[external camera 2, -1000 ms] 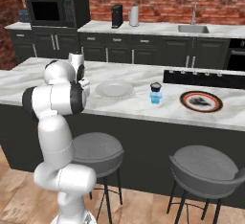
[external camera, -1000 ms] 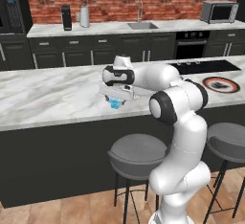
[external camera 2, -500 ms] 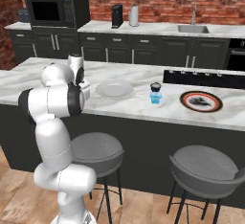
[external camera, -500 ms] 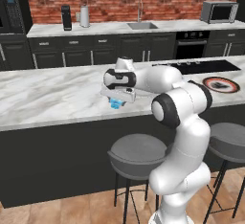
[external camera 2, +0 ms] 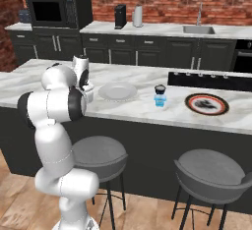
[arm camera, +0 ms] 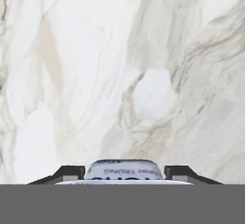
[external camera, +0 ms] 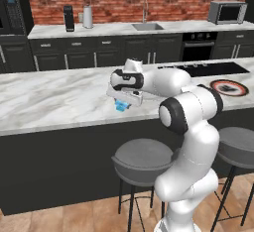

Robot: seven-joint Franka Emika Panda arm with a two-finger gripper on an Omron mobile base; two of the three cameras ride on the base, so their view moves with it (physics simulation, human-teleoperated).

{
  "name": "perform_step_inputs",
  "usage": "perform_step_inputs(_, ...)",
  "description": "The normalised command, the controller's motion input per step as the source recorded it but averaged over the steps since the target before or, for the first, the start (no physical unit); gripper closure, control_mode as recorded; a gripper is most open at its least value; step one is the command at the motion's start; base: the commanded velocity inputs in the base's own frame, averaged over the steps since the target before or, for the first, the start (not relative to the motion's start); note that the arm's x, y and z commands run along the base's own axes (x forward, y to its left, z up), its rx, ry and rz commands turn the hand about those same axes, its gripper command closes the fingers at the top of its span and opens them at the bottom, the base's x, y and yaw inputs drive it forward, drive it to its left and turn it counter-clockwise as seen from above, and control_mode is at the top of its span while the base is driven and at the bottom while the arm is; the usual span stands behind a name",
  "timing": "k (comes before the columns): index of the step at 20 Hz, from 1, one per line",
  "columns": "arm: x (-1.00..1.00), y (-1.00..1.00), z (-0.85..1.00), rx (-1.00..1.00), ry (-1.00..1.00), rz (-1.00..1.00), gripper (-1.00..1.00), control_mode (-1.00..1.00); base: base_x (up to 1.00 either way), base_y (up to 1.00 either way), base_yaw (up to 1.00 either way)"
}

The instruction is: Place two yogurt containers on each plate.

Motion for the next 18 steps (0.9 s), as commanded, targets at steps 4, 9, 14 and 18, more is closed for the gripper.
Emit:
perform_step_inputs(4,0.12,-0.36,0.52,0.03,0.11,-0.03,1.00,-1.00,0.00,0.00,0.00)
perform_step_inputs(9,0.31,-0.35,0.48,0.00,0.19,-0.13,1.00,-1.00,0.00,0.00,0.00)
perform_step_inputs(14,0.41,-0.39,0.23,0.00,0.14,-0.15,1.00,-1.00,0.00,0.00,0.00)
perform_step_inputs(18,0.46,-0.42,0.02,0.00,0.08,-0.10,1.00,-1.00,0.00,0.00,0.00)
